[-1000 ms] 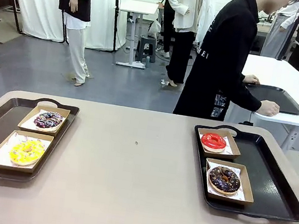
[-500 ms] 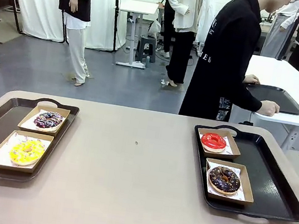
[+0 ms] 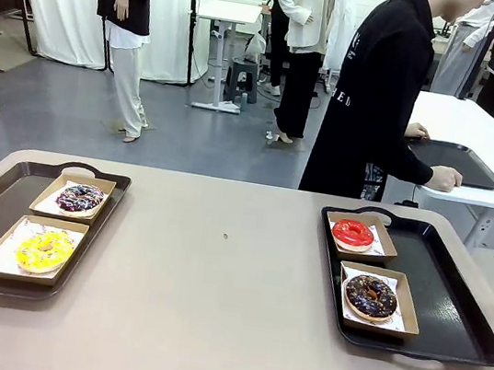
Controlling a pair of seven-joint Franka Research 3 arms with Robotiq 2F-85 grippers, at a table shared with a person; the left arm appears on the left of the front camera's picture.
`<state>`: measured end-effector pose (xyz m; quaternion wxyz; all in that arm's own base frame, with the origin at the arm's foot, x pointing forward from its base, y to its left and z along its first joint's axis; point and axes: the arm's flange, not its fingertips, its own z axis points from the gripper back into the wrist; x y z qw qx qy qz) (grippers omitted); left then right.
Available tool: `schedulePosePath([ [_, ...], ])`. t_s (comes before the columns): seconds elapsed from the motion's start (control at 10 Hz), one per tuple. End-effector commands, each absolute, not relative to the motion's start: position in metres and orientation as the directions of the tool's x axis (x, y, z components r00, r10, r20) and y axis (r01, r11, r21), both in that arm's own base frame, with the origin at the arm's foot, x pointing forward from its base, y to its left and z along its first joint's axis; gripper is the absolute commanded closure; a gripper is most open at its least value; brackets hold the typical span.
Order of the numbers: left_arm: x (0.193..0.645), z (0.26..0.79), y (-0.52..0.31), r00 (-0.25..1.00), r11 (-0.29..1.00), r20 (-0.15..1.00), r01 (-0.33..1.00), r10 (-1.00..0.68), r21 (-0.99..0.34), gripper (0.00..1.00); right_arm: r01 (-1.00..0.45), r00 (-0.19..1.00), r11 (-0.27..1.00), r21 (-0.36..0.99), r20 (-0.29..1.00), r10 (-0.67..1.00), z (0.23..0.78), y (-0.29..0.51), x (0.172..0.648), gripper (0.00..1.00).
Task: Individually package the donuts and arrange them on the tray.
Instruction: Place the picked Paper togo box on the Handle tray.
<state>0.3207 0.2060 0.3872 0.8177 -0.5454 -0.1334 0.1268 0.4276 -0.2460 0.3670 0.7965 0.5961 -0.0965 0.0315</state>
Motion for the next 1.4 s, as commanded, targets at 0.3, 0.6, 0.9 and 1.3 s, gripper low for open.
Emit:
schedulePosePath([
  [0.3,0.3186,0.388,0.2062,0.932,0.366,0.081,-0.058,0.354,-0.929,0.04,-0.182,0.977,0.284,0.941,0.206,-0.059,0.3679,-0.2465,0.4264,0.0],
  [0.6,0.3186,0.388,0.2062,0.932,0.366,0.081,-0.058,0.354,-0.929,0.04,-0.182,0.977,0.284,0.941,0.206,-0.059,0.3679,-0.2465,0.4264,0.0],
  [0.9,0.3186,0.388,0.2062,0.932,0.366,0.081,-0.058,0.354,-0.929,0.04,-0.182,0.977,0.284,0.941,0.206,-0.059,0.3679,-0.2465,0.4264,0.0],
  [1.3,0.3186,0.388,0.2062,0.932,0.366,0.081,-0.058,0.354,-0.929,0.04,-0.182,0.977,0.284,0.941,0.206,-0.059,0.3679,-0.2465,0.4264,0.0],
])
